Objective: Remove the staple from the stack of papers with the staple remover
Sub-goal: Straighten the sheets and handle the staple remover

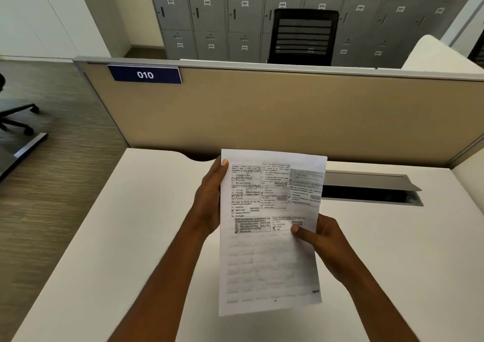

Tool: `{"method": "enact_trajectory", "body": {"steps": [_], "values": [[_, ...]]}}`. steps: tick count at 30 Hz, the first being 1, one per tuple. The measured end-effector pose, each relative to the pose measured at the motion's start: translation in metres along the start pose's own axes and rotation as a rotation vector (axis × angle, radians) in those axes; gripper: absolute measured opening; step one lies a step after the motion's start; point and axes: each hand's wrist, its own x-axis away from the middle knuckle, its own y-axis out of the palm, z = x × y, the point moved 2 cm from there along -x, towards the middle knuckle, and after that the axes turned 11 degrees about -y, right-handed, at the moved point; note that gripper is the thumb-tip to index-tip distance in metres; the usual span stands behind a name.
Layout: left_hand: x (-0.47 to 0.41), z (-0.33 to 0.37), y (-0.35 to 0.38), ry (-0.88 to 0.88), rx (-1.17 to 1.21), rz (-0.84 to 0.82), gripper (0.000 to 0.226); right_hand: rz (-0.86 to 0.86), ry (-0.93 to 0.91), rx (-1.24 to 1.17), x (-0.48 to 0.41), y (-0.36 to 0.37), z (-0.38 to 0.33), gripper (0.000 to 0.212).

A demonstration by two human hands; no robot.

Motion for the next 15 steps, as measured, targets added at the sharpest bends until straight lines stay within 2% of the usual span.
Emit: {"method": "enact_trajectory", "body": {"steps": [3, 7, 15], "values": [[-0.001, -0.001, 0.002, -0.022, 0.139, -0.1, 0.04, -0.03, 0.033, -0.025, 0.002, 0.001, -0.001, 0.031], [-0.002, -0.004, 0.006, -0.048, 0.31, -0.186, 0.036, -0.045, 0.064, -0.043, 0.004, 0.002, -0.001, 0.032], [0.006, -0.006, 0.013, -0.099, 0.384, -0.236, 0.029, -0.048, 0.092, -0.033, 0.008, 0.003, -0.003, 0.029]]}}
